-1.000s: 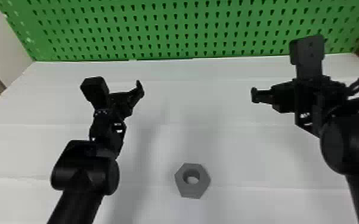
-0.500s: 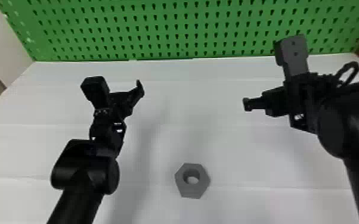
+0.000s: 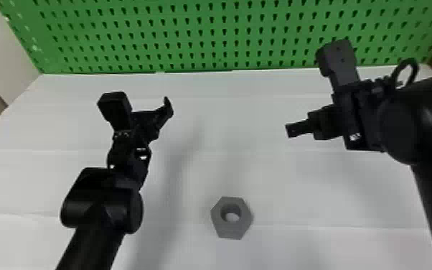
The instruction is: Pick up the hex nut
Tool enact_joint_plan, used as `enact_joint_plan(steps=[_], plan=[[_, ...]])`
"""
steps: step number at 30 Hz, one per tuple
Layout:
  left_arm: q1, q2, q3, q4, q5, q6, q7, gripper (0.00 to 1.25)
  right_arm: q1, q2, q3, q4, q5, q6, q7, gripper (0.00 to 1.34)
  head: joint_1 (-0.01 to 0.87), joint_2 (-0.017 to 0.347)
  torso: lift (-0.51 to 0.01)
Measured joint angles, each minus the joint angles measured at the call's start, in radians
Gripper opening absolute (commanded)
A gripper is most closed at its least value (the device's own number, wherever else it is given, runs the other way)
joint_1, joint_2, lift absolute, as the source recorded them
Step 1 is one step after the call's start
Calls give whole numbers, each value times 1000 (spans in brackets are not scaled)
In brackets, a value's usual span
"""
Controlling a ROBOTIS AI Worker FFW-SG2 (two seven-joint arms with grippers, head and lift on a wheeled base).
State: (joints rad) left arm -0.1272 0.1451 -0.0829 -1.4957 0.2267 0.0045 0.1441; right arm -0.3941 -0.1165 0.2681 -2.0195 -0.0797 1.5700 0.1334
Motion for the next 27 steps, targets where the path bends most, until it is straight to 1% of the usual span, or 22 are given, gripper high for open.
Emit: enact_joint_plan(steps=[3,10,17,22,27], plan=[[0,0,0,0,0,0,0,1158,-5,2,-5,16,-28,1,0,1229,785,152,-79],[0,0,0,0,-1,0,0,1158,-14,10,4,53,-57,1,0,1229,785,152,-79],[-3,0,1,0,-1,0,0,1158,-41,9,47,140,-95,1,0,1229,785,152,-79],[-3,0,0,0,-1,0,0,1158,-61,9,80,188,-111,1,0,1229,785,152,-79],[-4,0,1,0,-3,0,0,1158,-89,8,124,234,-144,1,0,1229,785,152,-79]])
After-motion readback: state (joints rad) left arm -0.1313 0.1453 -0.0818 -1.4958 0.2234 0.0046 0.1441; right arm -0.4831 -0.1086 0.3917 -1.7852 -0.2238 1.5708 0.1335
